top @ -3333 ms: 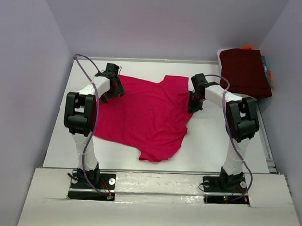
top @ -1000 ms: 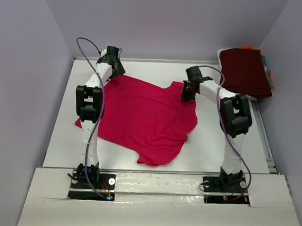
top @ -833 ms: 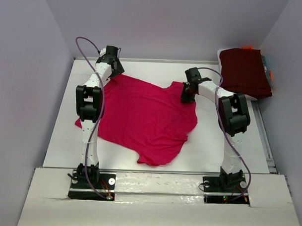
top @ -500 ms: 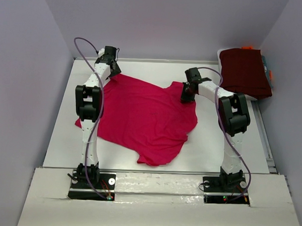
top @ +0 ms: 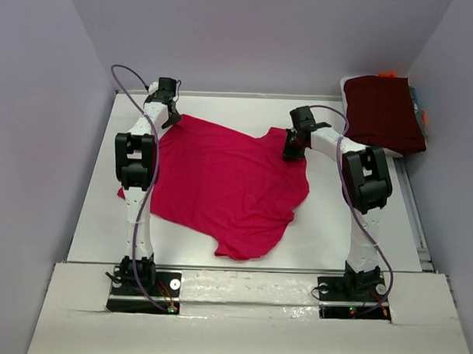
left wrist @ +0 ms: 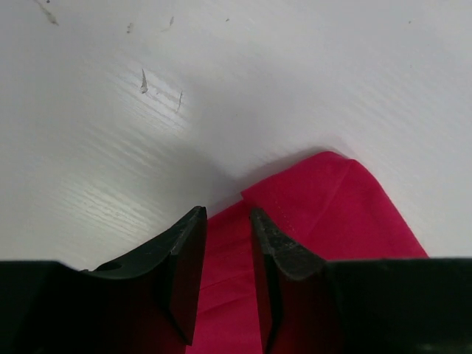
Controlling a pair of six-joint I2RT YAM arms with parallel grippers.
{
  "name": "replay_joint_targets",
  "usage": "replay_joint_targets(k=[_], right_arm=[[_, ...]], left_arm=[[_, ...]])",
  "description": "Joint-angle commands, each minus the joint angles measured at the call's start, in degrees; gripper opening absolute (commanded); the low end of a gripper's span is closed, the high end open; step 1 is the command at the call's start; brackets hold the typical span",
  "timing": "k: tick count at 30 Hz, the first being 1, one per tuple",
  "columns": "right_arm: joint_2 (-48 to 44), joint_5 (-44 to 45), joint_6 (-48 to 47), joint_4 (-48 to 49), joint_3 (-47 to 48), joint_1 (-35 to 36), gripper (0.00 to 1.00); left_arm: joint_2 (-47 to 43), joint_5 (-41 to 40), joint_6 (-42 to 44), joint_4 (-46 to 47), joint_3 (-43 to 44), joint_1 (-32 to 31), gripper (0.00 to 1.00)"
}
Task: Fold and stack the t-shirts
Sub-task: Flatten out the tshirt
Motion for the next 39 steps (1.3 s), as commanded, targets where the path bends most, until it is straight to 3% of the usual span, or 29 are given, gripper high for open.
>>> replay_joint_targets(k=[1,33,36,39], right_arm=[[0.55,0.84,-0.79,0.78,-1.42,0.55,0.07],[0.46,-0.83,-0.18,2.62,-4.49,0.55,0.07],[0.46,-0.83,-0.18,2.71,-4.49,0.55,0.07],[0.72,-1.10,-0.18,2.80,-4.58,0.55,0.07]], left_arm=[[-0.66,-0.09,-0.25,1.49,-1.61,0.30,0.42],[-1.98,6.77,1.15,11.51,-5.48,0.83,0.39],[-2.24,6.42,1.07,11.78,-5.66,0.83,0.24],[-2.42,5.72,1.07,11.60,-5.92,0.83,0.15]])
